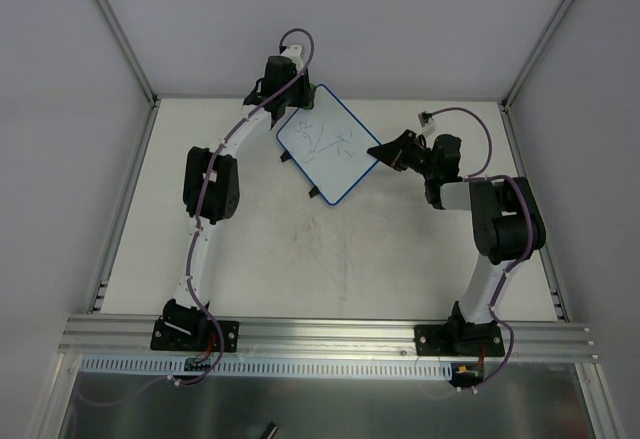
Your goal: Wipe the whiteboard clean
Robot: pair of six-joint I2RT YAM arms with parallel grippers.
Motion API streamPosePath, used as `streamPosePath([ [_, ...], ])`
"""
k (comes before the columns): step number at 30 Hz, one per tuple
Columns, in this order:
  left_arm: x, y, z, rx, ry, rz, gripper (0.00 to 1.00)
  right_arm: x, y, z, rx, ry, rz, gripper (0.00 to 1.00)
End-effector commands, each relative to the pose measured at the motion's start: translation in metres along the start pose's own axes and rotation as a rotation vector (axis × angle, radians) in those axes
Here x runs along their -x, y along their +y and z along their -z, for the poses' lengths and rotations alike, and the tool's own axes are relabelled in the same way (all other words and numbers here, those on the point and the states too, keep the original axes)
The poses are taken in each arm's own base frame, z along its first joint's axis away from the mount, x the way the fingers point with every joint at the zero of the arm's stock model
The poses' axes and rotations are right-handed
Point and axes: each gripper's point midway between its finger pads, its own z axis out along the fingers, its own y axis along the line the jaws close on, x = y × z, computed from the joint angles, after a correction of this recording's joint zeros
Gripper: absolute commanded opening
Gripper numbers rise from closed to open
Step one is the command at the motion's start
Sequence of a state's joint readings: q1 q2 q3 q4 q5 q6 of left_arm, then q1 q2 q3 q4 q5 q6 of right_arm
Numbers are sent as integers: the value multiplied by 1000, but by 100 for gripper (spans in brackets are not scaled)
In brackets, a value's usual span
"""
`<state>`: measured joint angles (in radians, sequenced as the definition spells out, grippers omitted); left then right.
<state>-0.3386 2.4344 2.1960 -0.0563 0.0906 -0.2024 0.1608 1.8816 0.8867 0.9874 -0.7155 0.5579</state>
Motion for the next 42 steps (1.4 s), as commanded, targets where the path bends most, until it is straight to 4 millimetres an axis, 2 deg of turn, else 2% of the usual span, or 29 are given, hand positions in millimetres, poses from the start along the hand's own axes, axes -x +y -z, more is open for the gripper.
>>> streamPosePath([
  [1, -16, 5, 0, 14, 42, 19, 0, -10, 34, 0, 121, 60, 94, 0],
  [5, -15, -12, 7, -63, 58, 30, 0, -9, 34, 0, 123, 59, 94, 0],
  [12, -33, -55, 20, -212, 114, -17, 0, -9, 33, -2, 125, 63, 90, 0],
  [15, -34, -66, 27, -237, 121, -35, 0, -9, 34, -3, 126, 64, 92, 0],
  [16, -42, -69, 29, -242, 141, -34, 0, -9, 33, -2, 125, 63, 90, 0],
  [18, -44, -76, 34, -265, 148, -40, 0, -9, 34, -2, 126, 64, 89, 0],
  [22, -60, -89, 40, -309, 181, -82, 0, -8, 34, -2, 127, 64, 90, 0],
  [23, -63, -98, 41, -326, 182, -113, 0, -9, 34, -3, 129, 66, 90, 0],
  [27, -67, -115, 45, -346, 185, -154, 0, -9, 34, -2, 129, 66, 88, 0],
  [30, -71, -119, 48, -350, 194, -151, 0, -9, 33, -3, 128, 65, 90, 0],
  [34, -77, -113, 48, -317, 209, -139, 0, -9, 34, -3, 129, 66, 90, 0],
  [39, -85, -90, 42, -267, 243, -59, 0, -8, 34, -3, 129, 65, 90, 0],
  [42, -90, -66, 39, -225, 275, 53, 0, -9, 34, -3, 129, 66, 88, 0],
])
